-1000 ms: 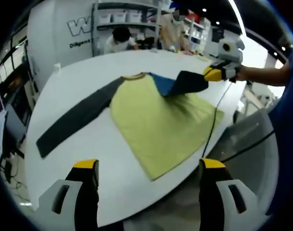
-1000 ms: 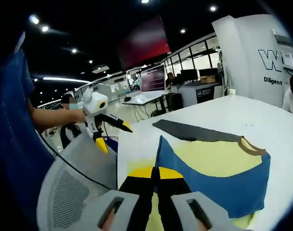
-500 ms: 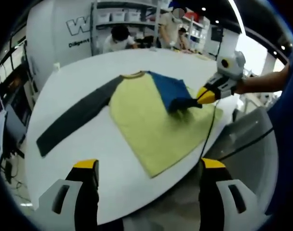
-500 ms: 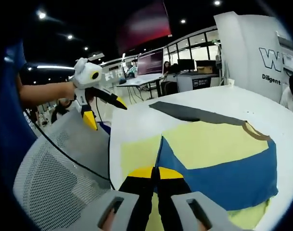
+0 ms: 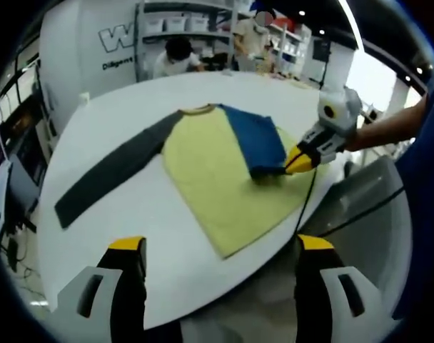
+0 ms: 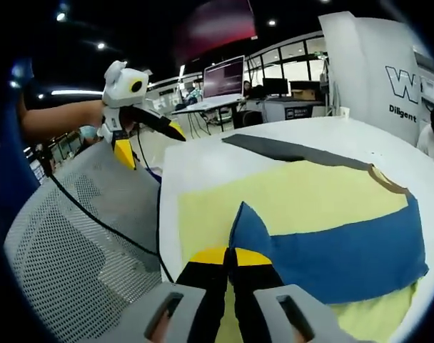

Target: Fold the garment on the visible template until the final outline fits inside the template.

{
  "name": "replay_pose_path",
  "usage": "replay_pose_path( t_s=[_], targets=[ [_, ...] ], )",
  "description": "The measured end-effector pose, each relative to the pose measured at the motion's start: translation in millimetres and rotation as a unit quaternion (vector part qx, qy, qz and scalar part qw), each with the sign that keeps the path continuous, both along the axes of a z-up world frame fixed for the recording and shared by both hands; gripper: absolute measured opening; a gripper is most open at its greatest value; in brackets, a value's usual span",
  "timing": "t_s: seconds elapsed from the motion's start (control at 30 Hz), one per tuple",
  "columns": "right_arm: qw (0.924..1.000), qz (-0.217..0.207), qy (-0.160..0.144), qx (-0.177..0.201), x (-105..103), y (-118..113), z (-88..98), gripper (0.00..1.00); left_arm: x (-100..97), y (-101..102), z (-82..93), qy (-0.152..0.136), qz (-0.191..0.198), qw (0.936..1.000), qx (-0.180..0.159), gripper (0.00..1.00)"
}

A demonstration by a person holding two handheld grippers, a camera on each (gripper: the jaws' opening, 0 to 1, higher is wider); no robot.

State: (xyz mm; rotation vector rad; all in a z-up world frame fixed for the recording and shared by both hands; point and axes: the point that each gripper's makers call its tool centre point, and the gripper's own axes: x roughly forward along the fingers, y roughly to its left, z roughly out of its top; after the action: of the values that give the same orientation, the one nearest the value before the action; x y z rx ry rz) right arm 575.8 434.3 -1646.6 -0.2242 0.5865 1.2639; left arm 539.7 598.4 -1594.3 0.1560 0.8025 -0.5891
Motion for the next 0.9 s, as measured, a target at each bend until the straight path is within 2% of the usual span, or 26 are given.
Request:
replay_pose_path(
  t_s=[0.43,0.63,0.77,0.9],
  targets=[
    [0.9994,0.024,0.004,-0.024,-16,-7,-12.8,0.0,-3.8,3,-4.1,0.001,0.004,1.0,-0.004,0.8],
    [0.9985,0.042,0.012,-0.032,-33,-8,-21.9,0.0,-4.9,3,-4.7,0.001,0.005,1.0,-0.005,0.8],
    [0.9991,0.034,0.015,-0.02,-35,-9,-16.1,0.01,-5.5,4,-3.0,-0.002,0.006,1.0,-0.005,0.8],
    [0.9996,0.024,0.012,-0.007,-35,-19,-1.6,0.03,-6.1,6,-4.6,0.0,0.009,0.9999,-0.004,0.8]
  ],
)
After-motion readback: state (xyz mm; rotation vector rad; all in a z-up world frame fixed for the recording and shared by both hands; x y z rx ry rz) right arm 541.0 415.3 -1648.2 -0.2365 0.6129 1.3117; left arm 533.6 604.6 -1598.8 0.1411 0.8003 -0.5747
